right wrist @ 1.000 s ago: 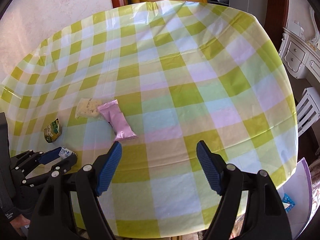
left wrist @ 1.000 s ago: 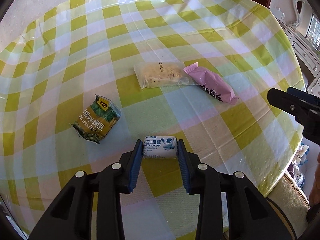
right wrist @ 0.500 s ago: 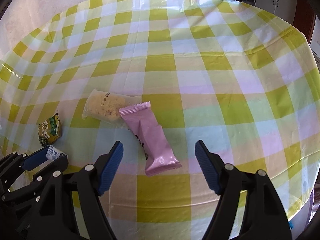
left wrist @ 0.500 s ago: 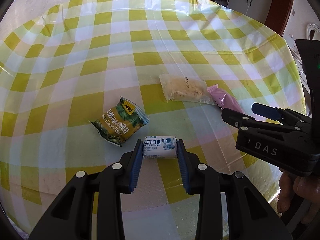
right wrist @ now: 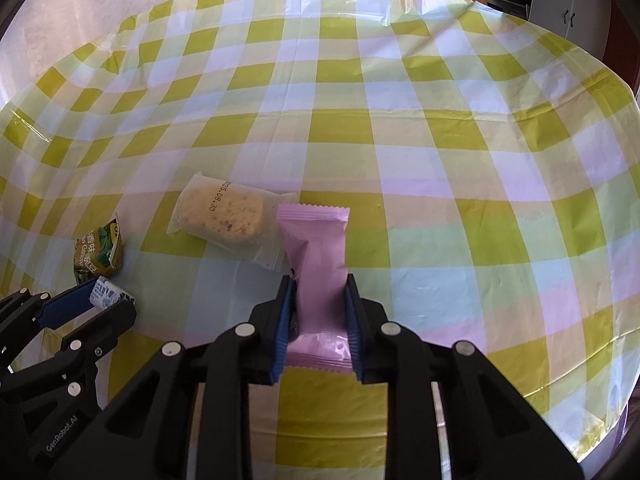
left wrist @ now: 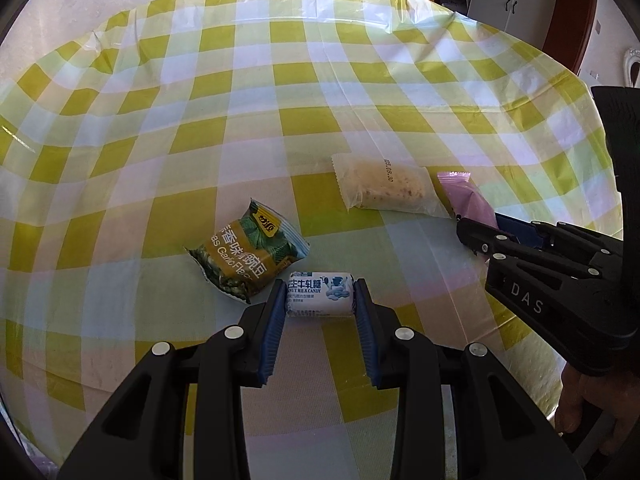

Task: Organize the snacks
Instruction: 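Grasp the pink wrapped snack bar with the right tool, then carry the candy packet with left tool while right tool carries pink bar to box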

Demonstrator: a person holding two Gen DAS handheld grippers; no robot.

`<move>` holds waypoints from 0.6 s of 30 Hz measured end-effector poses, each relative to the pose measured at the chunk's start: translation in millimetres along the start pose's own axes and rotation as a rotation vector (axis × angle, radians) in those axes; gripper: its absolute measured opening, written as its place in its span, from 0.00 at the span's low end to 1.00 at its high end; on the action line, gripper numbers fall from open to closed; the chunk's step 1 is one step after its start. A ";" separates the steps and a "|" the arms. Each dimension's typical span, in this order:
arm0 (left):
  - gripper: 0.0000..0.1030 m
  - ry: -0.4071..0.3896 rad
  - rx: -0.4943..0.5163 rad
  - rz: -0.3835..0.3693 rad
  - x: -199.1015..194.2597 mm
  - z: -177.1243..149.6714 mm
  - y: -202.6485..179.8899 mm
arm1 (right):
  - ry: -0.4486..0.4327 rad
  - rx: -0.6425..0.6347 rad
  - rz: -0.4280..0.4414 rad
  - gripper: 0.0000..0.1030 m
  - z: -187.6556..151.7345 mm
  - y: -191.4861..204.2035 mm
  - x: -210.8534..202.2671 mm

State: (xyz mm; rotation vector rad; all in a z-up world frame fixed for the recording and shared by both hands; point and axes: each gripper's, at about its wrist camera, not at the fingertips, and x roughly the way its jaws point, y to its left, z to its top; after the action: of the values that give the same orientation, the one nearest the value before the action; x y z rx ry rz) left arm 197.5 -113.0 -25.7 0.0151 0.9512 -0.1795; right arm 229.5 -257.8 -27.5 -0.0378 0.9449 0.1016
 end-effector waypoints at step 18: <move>0.32 -0.054 0.052 0.062 -7.1 5.9 -18.5 | -0.019 0.037 0.032 0.20 -14.8 -12.1 -20.2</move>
State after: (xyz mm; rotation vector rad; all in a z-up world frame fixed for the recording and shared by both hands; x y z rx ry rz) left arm 195.3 -130.8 -15.4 0.0877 0.8912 -0.1464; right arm 207.1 -272.4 -19.9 0.0126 0.9283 0.1141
